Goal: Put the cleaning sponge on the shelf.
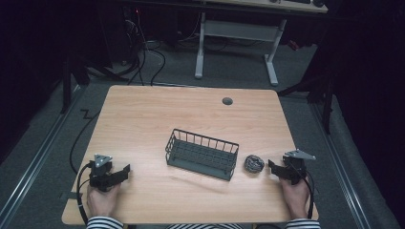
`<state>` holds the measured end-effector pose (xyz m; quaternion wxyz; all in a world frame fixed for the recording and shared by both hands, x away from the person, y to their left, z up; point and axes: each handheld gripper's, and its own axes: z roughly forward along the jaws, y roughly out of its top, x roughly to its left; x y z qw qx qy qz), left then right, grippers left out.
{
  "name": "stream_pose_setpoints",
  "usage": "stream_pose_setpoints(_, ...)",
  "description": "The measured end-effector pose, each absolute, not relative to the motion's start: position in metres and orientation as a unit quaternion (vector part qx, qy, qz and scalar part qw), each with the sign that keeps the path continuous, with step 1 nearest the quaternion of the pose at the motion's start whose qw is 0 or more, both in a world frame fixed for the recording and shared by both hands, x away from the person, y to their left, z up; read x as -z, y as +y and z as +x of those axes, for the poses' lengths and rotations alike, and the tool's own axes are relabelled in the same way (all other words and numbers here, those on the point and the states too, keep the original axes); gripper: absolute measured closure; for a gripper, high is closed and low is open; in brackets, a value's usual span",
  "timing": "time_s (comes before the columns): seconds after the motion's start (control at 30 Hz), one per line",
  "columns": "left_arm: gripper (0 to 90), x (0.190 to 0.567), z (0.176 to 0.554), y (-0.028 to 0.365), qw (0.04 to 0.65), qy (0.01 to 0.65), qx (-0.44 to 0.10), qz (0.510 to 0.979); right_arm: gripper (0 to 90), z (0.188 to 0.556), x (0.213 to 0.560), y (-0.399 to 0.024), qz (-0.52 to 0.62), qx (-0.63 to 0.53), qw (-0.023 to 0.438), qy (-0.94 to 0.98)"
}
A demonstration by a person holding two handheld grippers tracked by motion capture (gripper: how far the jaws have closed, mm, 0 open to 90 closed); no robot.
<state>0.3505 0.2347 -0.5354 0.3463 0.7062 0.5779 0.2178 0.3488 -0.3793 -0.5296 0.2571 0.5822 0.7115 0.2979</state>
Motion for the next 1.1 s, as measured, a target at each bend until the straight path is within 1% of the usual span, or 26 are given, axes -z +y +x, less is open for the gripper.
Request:
stream_pose_setpoints(0.17,26.6,0.537,0.350,0.234,0.342,0.573,-0.229,0.709,30.6,0.349,0.530,-0.379,0.581,-0.299,0.255,0.713)
stream_pose_setpoints(0.27,26.4,0.537,0.350,0.232,0.338,0.572,-0.233,0.710,28.2,0.349,0.530,-0.379,0.578,-0.299,0.252,0.716)
stream_pose_setpoints(0.37,26.3,0.537,0.350,0.232,0.335,0.572,-0.235,0.711,28.5,0.348,0.529,-0.379,0.579,-0.295,0.249,0.718)
stream_pose_setpoints(0.53,25.6,0.537,0.350,0.229,0.324,0.567,-0.241,0.718,31.3,0.345,0.521,-0.382,0.590,-0.291,0.217,0.721)
stream_pose_setpoints(0.97,24.8,0.537,0.350,0.228,0.324,0.567,-0.242,0.718,31.8,0.322,0.496,-0.375,0.554,-0.327,0.203,0.738)
stream_pose_setpoints(1.1,24.9,0.537,0.350,0.228,0.324,0.567,-0.242,0.718,29.7,0.319,0.487,-0.361,0.532,-0.334,0.197,0.752)
